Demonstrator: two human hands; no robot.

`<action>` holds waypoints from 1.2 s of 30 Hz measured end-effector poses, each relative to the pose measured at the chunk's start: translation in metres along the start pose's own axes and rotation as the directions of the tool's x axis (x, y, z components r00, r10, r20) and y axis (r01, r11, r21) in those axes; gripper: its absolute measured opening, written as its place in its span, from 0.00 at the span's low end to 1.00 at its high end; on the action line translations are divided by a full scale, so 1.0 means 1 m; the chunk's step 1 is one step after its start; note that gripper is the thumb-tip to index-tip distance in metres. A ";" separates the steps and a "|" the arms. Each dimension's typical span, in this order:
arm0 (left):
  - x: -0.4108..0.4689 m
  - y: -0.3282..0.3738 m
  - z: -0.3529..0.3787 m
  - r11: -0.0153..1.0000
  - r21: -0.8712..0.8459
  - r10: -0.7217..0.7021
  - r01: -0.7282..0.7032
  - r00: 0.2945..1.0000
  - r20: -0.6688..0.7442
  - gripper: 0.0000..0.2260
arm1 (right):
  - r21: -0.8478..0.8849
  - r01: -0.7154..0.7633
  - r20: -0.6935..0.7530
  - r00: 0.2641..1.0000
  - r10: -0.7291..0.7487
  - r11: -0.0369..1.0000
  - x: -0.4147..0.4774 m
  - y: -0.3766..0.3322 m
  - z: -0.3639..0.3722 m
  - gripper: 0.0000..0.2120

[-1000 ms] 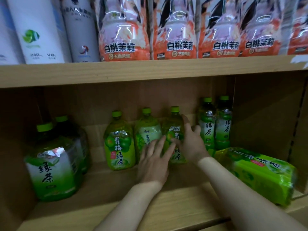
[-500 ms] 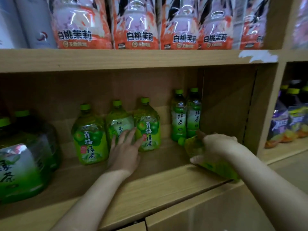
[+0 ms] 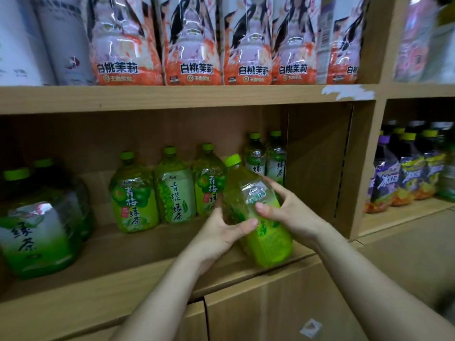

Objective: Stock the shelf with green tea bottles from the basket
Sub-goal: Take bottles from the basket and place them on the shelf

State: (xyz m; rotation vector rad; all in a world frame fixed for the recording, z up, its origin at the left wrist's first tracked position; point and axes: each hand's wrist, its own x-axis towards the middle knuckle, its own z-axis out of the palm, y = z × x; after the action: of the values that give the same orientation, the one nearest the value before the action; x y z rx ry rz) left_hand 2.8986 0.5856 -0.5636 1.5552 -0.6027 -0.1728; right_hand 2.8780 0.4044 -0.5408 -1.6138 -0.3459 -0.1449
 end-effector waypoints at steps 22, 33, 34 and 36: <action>-0.070 -0.016 -0.076 0.759 0.608 0.147 0.233 0.848 -0.509 0.44 | -0.640 -0.016 -0.226 0.960 -0.168 0.768 0.012 0.001 0.117 0.28; -0.059 -0.019 -0.144 0.641 0.651 0.254 0.405 0.688 -0.679 0.32 | -0.497 0.049 0.019 0.999 -0.046 0.866 0.069 0.032 0.178 0.17; -0.057 -0.020 -0.147 0.648 0.652 0.253 0.393 0.696 -0.672 0.32 | -0.506 0.045 0.048 0.999 -0.024 0.861 0.072 0.036 0.178 0.19; -0.051 -0.020 -0.155 0.663 0.629 0.202 0.407 0.712 -0.673 0.32 | -0.554 0.042 0.052 0.999 -0.016 0.831 0.079 0.043 0.175 0.27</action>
State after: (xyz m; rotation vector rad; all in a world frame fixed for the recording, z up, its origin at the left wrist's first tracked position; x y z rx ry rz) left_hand 2.9326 0.7456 -0.5812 2.2817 0.1019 0.6719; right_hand 2.9457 0.5864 -0.5716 -2.1961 -0.3850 -0.2502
